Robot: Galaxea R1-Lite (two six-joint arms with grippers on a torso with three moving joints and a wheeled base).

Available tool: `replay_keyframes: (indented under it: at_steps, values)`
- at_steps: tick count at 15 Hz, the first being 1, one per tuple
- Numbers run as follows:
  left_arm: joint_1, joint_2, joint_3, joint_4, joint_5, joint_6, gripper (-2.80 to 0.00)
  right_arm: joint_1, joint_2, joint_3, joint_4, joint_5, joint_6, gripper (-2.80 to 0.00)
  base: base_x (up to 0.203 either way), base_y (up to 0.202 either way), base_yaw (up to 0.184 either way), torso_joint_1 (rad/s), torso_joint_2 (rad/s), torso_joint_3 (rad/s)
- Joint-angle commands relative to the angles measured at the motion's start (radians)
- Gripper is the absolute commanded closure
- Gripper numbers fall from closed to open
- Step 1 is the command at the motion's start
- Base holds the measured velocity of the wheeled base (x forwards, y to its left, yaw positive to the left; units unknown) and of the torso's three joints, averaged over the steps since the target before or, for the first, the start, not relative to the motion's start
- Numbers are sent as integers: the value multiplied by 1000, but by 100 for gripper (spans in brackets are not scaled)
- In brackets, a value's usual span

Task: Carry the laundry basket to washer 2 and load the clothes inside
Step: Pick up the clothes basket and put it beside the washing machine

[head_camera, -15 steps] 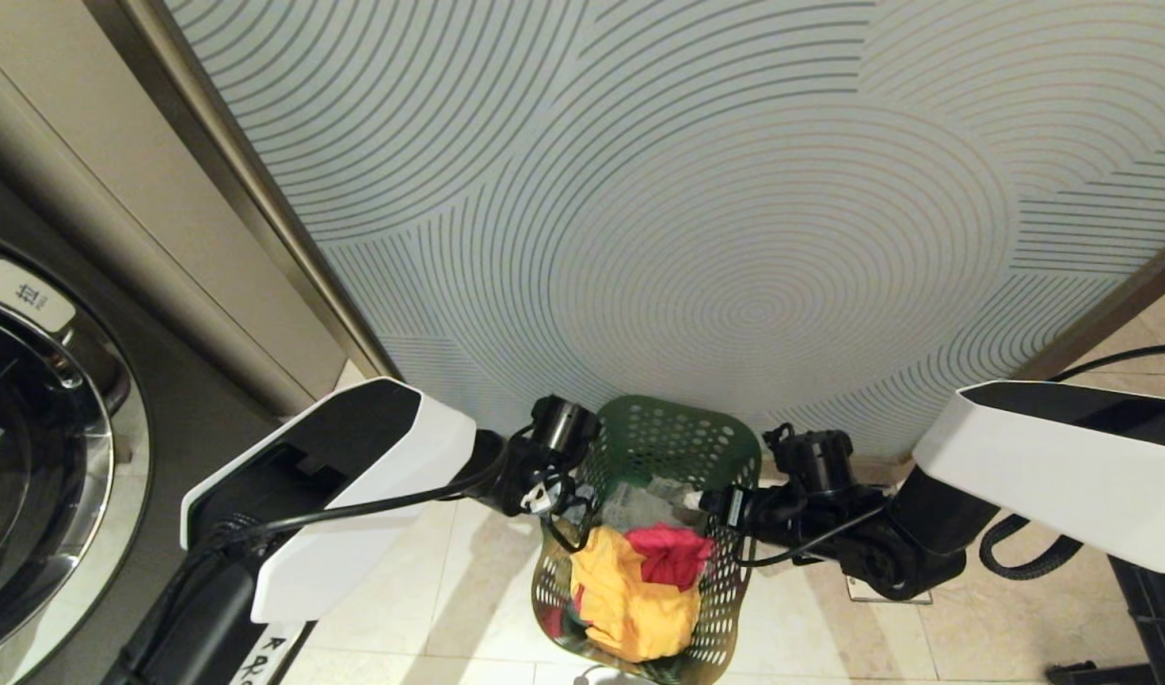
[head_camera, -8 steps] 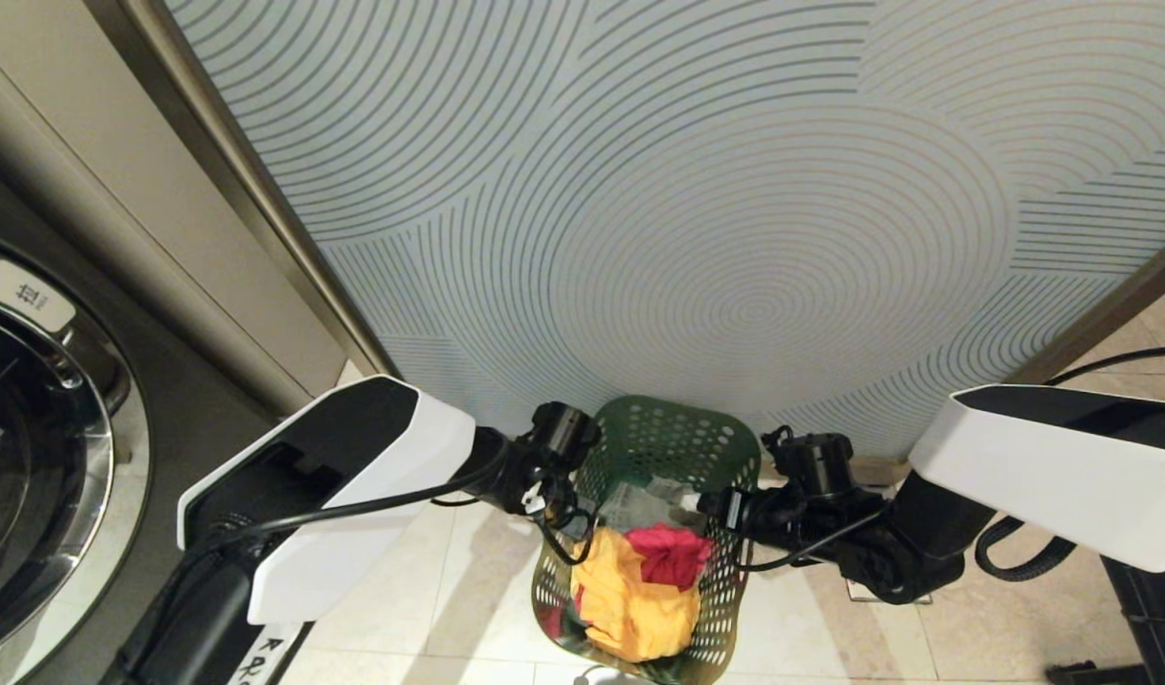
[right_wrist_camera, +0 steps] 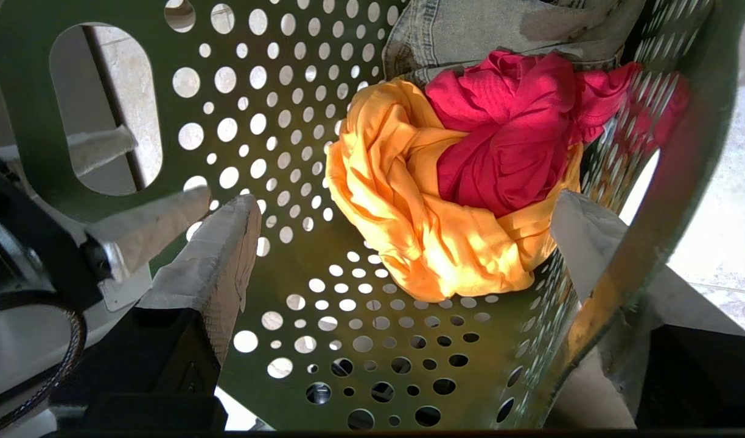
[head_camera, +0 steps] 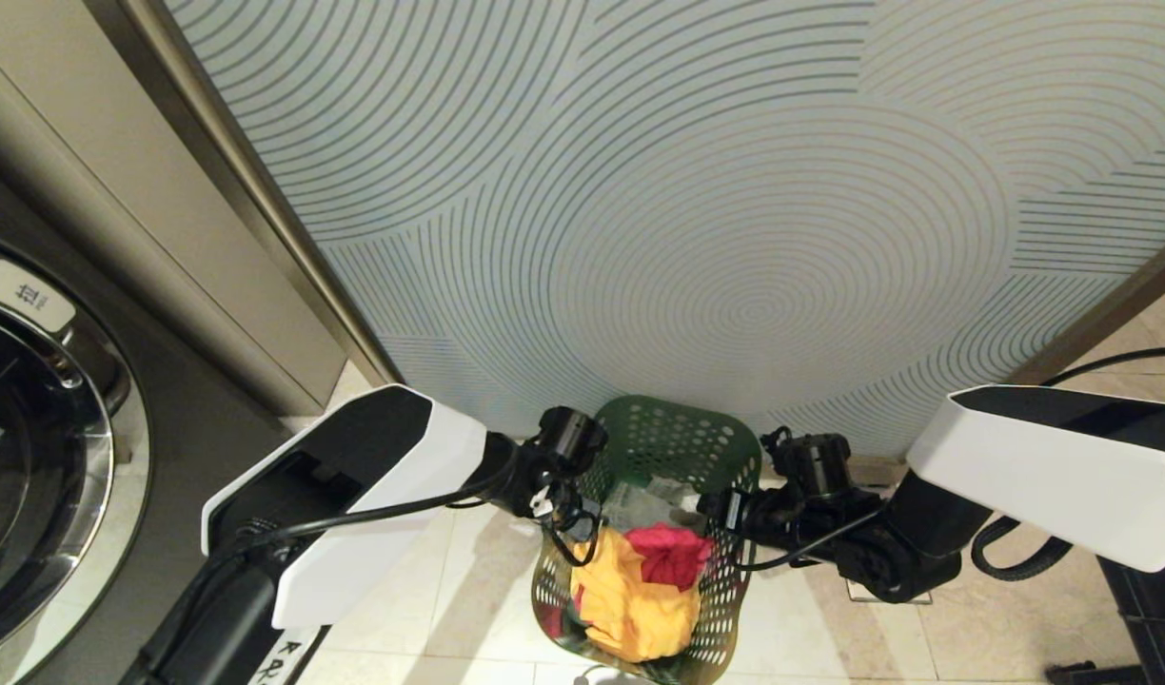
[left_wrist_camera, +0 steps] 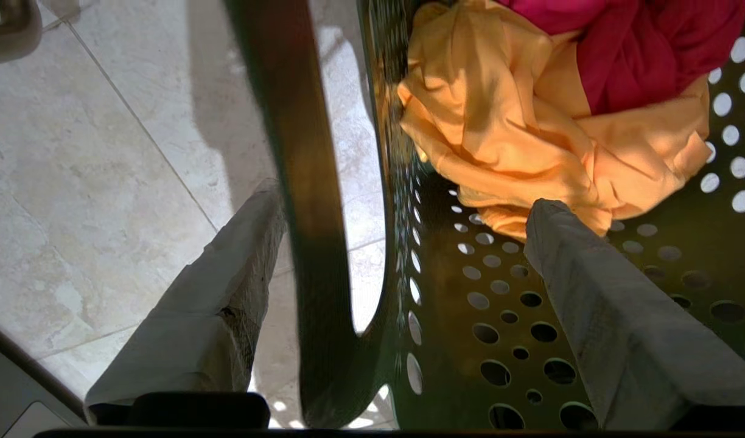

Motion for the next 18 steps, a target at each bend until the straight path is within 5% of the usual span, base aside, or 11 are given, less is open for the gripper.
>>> replay_keyframes:
  at_steps: [1,4,18]
  values:
    - [-8,22,-19,-1,14,-1,-280,1,21,-12,-8,-18,2,-280,0,0,0,0,0,0]
    - [-14,25,-21,-8,37,-1,-280,5,53,-41,-6,-102,-8,-280,0,0,0,0,0,0]
    - [-27,30,-16,2,48,2,-280,16,60,-29,-6,-107,-46,-280,0,0,0,0,0,0]
